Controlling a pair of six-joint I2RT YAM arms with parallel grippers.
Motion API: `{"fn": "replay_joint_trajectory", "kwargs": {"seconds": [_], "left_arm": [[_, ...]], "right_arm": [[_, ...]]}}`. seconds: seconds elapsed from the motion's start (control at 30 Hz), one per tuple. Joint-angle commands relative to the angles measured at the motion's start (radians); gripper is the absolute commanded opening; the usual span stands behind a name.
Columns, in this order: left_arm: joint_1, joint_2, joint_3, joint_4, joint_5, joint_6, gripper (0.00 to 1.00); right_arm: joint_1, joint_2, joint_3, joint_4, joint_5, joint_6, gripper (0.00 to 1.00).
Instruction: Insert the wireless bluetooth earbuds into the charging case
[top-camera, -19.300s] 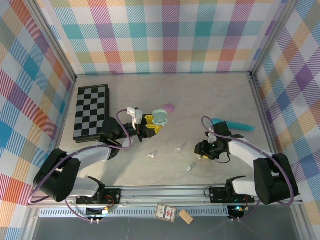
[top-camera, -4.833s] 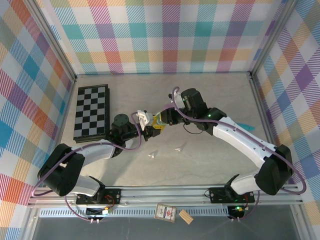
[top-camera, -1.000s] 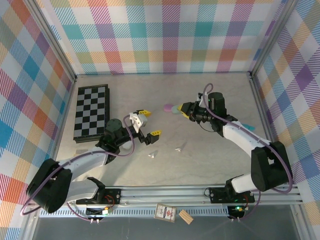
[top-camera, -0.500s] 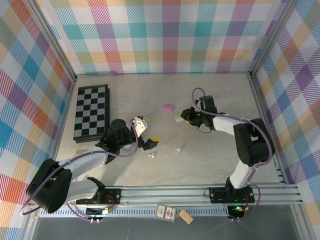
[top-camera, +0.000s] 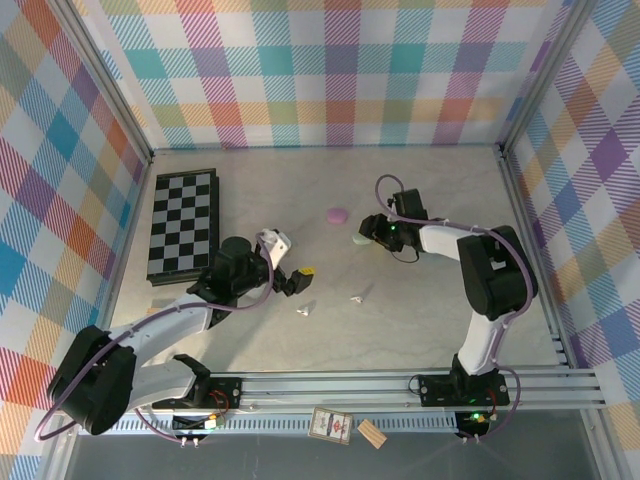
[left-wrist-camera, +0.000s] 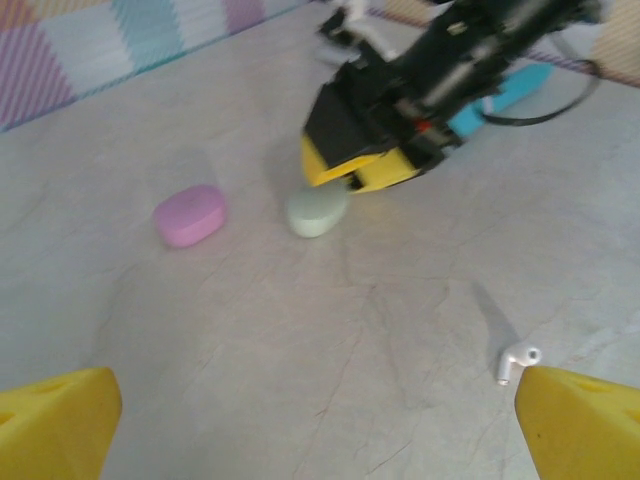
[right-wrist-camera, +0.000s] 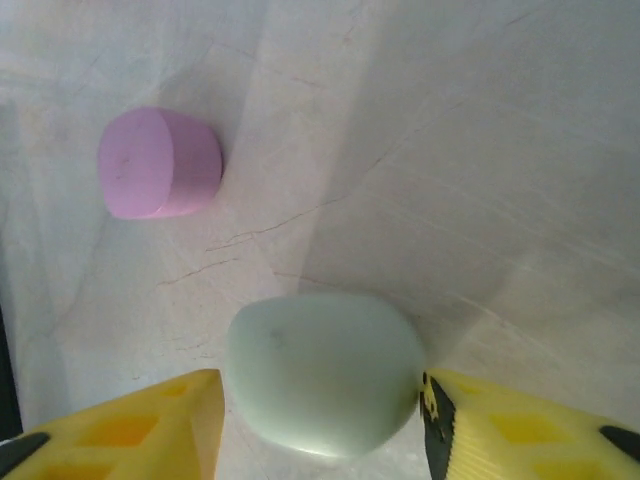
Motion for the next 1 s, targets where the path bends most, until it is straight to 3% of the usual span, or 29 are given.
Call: {"fn": "replay_joint_trajectory", "kwargs": {"seconds": [0.0, 0.13, 0.33, 0.5, 0.73, 0.97], "left_arm": [[0.009, -0.042, 0.055, -0.191, -0.205, -0.104, 1.00], [0.016, -0.066, 0.100, -0.436, -0.373, -0.181, 1.00], [0.025, -0.039, 0.186, -0.754, -0.514, -0.297, 1.00], [0.060, 0.012, 0.269, -0.871, -0.532, -0.352, 1.00], [0.069, 0.265, 0.469, -1.134, -0.507, -0.282, 1.00], [0.071, 0.501, 0.595, -1.232, -0.476, -0.262, 0.98]], "right_arm": [[-0.004, -0.108, 0.025, -0.096, 0.092, -0.105, 0.66], [0.002, -0.209, 0.008, -0.143, 0.100, -0.199, 0.76], [0.028, -0.334, -0.037, -0.163, 0.038, -0.257, 0.80], [0.045, -0.381, -0.071, -0.162, 0.022, -0.246, 0.80], [0.046, -0.399, -0.100, -0.142, 0.025, -0.220, 0.80], [0.045, -0.395, -0.096, -0.144, 0.022, -0.219, 0.80]]}}
